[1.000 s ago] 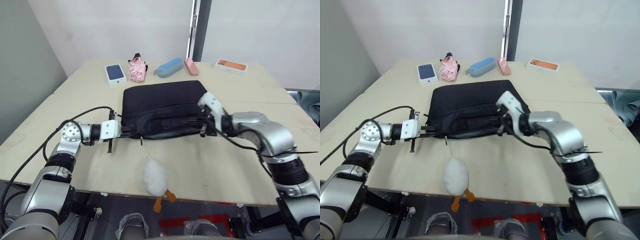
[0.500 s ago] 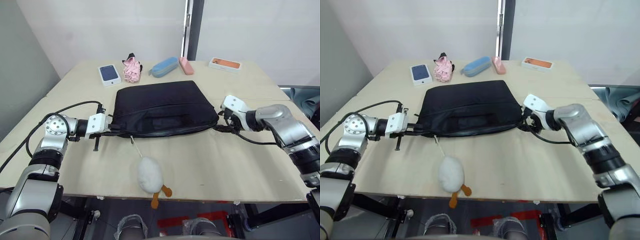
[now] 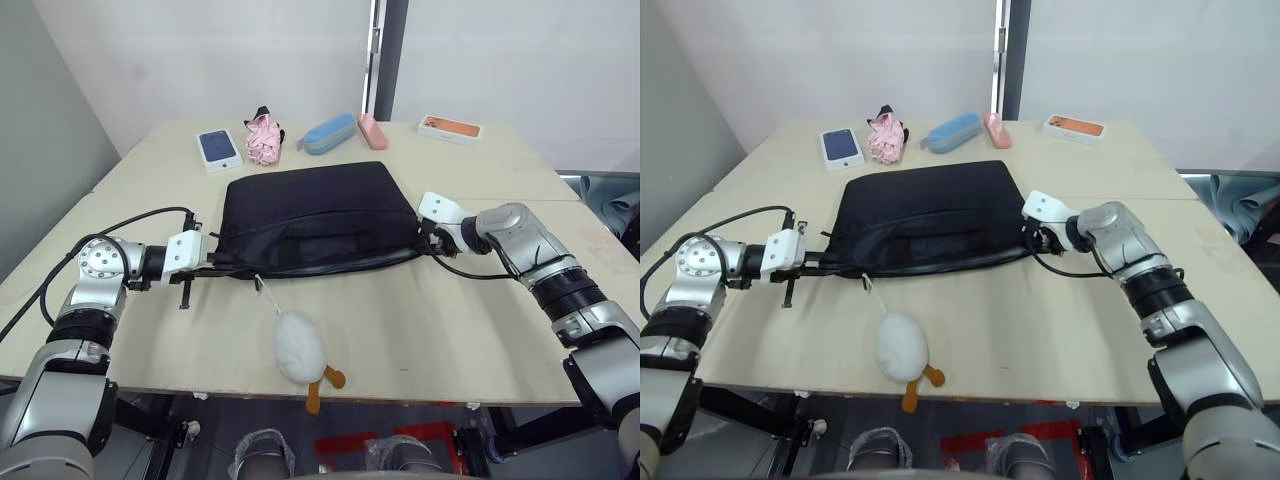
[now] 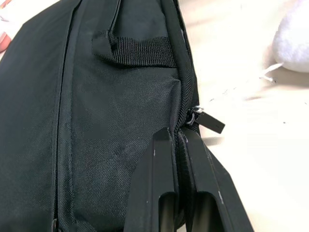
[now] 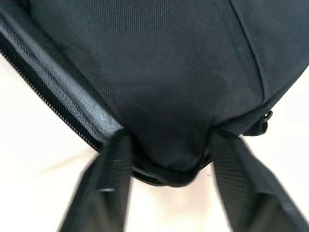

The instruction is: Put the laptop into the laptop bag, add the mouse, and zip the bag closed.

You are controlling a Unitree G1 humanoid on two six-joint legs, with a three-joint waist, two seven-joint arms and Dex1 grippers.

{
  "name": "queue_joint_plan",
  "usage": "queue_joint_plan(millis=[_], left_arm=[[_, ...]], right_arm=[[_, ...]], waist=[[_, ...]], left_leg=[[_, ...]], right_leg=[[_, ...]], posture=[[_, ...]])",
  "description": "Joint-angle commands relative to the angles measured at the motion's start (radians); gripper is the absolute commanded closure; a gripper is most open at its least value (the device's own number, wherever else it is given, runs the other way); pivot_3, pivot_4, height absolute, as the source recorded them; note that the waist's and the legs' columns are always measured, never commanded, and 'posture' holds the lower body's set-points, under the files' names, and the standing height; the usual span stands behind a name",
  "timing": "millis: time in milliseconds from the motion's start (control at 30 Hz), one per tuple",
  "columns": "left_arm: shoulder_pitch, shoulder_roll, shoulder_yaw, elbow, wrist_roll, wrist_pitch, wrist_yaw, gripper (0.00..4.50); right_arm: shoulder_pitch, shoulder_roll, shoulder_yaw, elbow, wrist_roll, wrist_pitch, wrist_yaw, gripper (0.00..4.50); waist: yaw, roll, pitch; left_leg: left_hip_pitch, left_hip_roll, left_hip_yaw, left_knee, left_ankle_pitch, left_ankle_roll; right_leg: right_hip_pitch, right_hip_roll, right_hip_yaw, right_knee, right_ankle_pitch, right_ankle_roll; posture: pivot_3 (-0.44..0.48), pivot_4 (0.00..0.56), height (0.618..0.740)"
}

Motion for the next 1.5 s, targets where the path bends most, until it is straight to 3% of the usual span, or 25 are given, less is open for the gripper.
queue_joint_plan(millis=[33, 133, 267, 400, 533, 767, 800, 967, 1167, 1200, 1333, 1500], left_arm=[[0.015, 0.041, 0.051, -0.038, -0.033, 0.019, 0.008, 4.50], [0.029, 0.056, 0.060, -0.043, -0.040, 0.062, 0.001, 4.50], [0.014, 0.079, 0.086, -0.037, -0.076, 0.234, -0.016, 4.50], [-0.023, 0.095, 0.107, -0.010, -0.085, 0.356, -0.001, 4.50], [-0.033, 0.126, 0.104, -0.005, -0.075, 0.490, -0.035, 4.50], [-0.024, 0.141, 0.077, 0.057, 0.004, 0.434, -0.017, 4.50], [-0.026, 0.136, 0.073, 0.067, 0.016, 0.419, -0.003, 4.16], [-0.022, 0.121, 0.054, 0.068, 0.048, 0.396, -0.019, 2.46], [-0.020, 0.149, 0.055, -0.005, 0.031, 0.484, -0.056, 0.25], [-0.017, 0.161, 0.057, -0.028, 0.025, 0.512, -0.069, 0.03], [0.045, 0.264, 0.027, -0.207, -0.099, 0.720, -0.098, 0.03], [0.126, 0.394, 0.090, -0.425, -0.334, 0.938, -0.098, 0.03]], right_arm=[[0.033, -0.016, -0.026, -0.090, 0.026, 0.008, 0.054, 3.50], [0.087, -0.033, -0.034, -0.200, 0.057, 0.062, 0.092, 4.47], [0.193, -0.096, -0.047, -0.460, 0.167, 0.174, 0.203, 4.47], [0.256, -0.117, -0.065, -0.636, 0.249, 0.265, 0.224, 4.47], [0.286, -0.121, -0.047, -0.698, 0.263, 0.308, 0.206, 4.47], [0.313, -0.104, -0.059, -0.718, 0.286, 0.308, 0.179, 4.47], [0.320, -0.111, -0.061, -0.729, 0.303, 0.320, 0.192, 3.76], [0.340, -0.149, -0.103, -0.743, 0.378, 0.355, 0.230, 2.10], [0.322, -0.204, -0.230, -0.708, 0.505, 0.375, 0.281, 0.00], [0.316, -0.211, -0.249, -0.705, 0.527, 0.385, 0.288, 0.00], [0.284, -0.206, -0.311, -0.701, 0.609, 0.410, 0.284, 0.00], [0.227, -0.086, -0.330, -0.702, 0.658, 0.435, 0.159, 0.00]], waist=[[0.001, 0.000, 0.000], [0.003, 0.000, 0.000], [0.011, 0.000, 0.000], [0.014, 0.000, 0.000], [0.014, 0.000, 0.000], [0.008, 0.000, 0.000], [0.007, 0.000, 0.000], [0.011, 0.000, 0.000], [0.016, 0.000, 0.000], [0.016, 0.000, 0.000], [0.007, 0.000, 0.000], [0.004, 0.000, 0.000]], left_leg=[[0.000, 0.000, 0.000, 0.000, 0.000, 0.000], [0.000, 0.000, 0.000, -0.001, 0.000, 0.000], [0.001, 0.000, -0.001, -0.002, 0.000, 0.000], [0.001, 0.000, -0.001, -0.001, 0.000, 0.000], [0.001, 0.000, -0.001, 0.000, 0.000, 0.000], [0.001, 0.000, 0.000, -0.002, 0.000, 0.000], [0.001, 0.000, 0.000, -0.003, 0.000, 0.000], [0.001, 0.000, -0.001, -0.002, 0.000, 0.000], [0.001, 0.000, -0.001, -0.002, 0.000, 0.000], [0.001, 0.000, -0.001, -0.002, 0.000, 0.000], [0.001, 0.000, 0.000, -0.002, 0.000, 0.000], [0.002, 0.001, 0.000, -0.003, 0.000, -0.001]], right_leg=[[0.000, 0.000, 0.000, 0.000, 0.000, 0.000], [0.000, 0.000, 0.000, 0.000, 0.000, -0.001], [0.000, 0.000, -0.001, 0.000, -0.001, -0.001], [0.001, 0.000, -0.001, -0.001, -0.001, -0.001], [0.001, 0.000, 0.000, 0.000, -0.001, -0.001], [0.000, 0.000, 0.000, -0.001, -0.001, -0.001], [0.001, 0.000, 0.000, -0.001, -0.001, -0.001], [0.001, 0.000, 0.000, -0.001, -0.001, -0.001], [0.001, 0.000, 0.000, -0.001, -0.001, -0.001], [0.001, 0.000, 0.000, -0.001, -0.001, -0.001], [0.000, 0.000, 0.000, -0.001, -0.001, -0.001], [0.000, 0.000, 0.000, 0.000, -0.002, -0.002]], posture=[[0.000, 0.150, 0.740], [0.000, 0.150, 0.740], [0.000, 0.150, 0.740], [0.000, 0.150, 0.740], [0.000, 0.150, 0.740], [0.000, 0.150, 0.740], [0.000, 0.150, 0.740], [0.000, 0.150, 0.740], [0.000, 0.150, 0.740], [0.000, 0.150, 0.740], [0.000, 0.150, 0.740], [0.000, 0.150, 0.740]])
